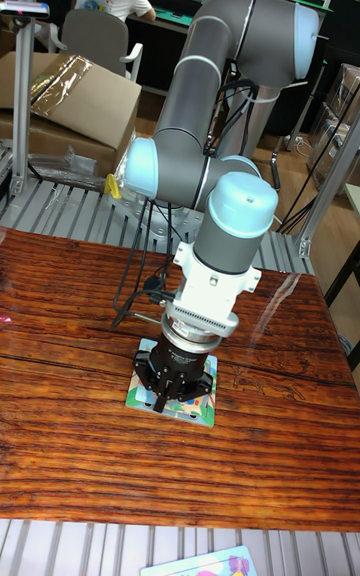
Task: Assemble one piece of a puzzle
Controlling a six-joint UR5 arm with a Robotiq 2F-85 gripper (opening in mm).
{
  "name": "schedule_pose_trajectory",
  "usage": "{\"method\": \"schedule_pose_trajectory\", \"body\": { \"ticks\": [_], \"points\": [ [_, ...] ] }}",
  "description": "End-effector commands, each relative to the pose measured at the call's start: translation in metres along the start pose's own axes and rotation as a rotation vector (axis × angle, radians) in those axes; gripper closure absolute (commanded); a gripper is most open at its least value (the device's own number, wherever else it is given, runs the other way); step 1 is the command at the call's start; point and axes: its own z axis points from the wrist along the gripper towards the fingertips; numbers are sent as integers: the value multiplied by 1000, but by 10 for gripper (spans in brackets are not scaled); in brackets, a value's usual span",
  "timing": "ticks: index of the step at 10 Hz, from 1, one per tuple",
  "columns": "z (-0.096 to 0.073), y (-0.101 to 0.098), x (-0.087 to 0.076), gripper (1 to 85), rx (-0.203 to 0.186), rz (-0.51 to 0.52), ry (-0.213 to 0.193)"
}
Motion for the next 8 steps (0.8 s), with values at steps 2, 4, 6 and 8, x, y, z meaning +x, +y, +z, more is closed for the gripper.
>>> {"method": "schedule_pose_trajectory", "body": {
  "ticks": [2,4,6,8],
  "points": [
    [-2,-2,-1,843,2,-14,1],
    [-4,-4,-2,843,7,-18,4],
    [-5,-4,-1,843,9,-15,7],
    [-7,-5,3,843,17,-3,22]
  ]
}}
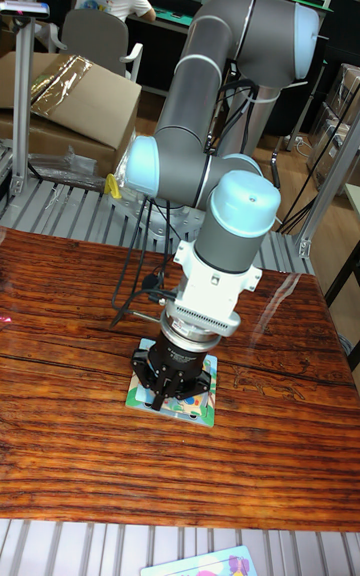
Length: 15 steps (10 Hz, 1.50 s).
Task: Assemble one piece of a puzzle
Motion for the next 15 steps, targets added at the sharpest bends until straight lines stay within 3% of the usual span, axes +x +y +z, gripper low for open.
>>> {"method": "schedule_pose_trajectory", "body": {
  "ticks": [1,9,15],
  "points": [
    [-4,-1,7,843,2,19,25],
    [-4,14,25,843,-25,49,51],
    [0,19,24,843,-44,41,44]
  ]
}}
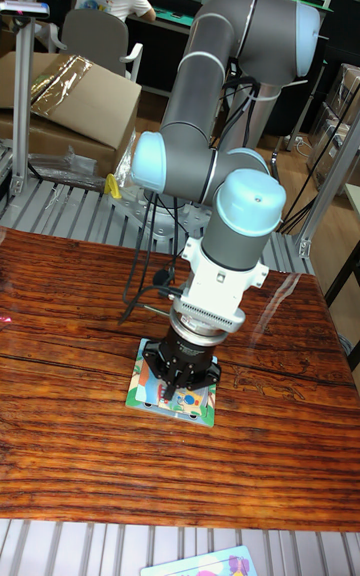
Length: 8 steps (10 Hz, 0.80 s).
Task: Assemble one piece of a puzzle
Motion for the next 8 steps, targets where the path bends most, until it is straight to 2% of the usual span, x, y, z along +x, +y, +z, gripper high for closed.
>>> {"method": "schedule_pose_trajectory", "body": {
  "ticks": [1,8],
  "points": [
    [1,4,-2,843,-18,0,-7],
    [4,5,-4,843,-21,-5,-19]
  ]
}}
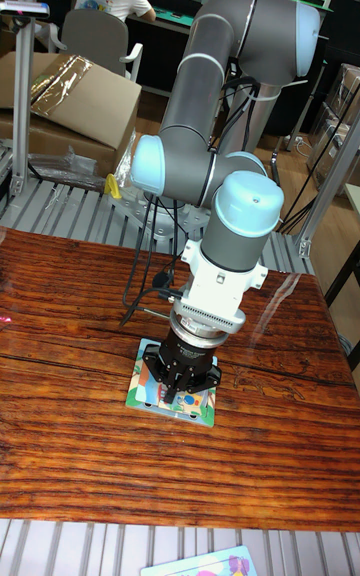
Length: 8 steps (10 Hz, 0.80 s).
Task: Assemble one piece of a puzzle
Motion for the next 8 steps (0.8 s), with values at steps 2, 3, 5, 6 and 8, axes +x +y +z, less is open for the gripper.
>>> {"method": "schedule_pose_trajectory", "body": {
  "ticks": [2,3,5,6,8],
  "points": [
    [-4,3,0,843,-16,5,1],
    [-4,4,0,843,-19,5,1],
    [0,2,-2,843,-24,4,-2],
    [0,0,-1,843,-17,4,1],
    [-7,3,4,843,-10,8,12]
  ]
}}
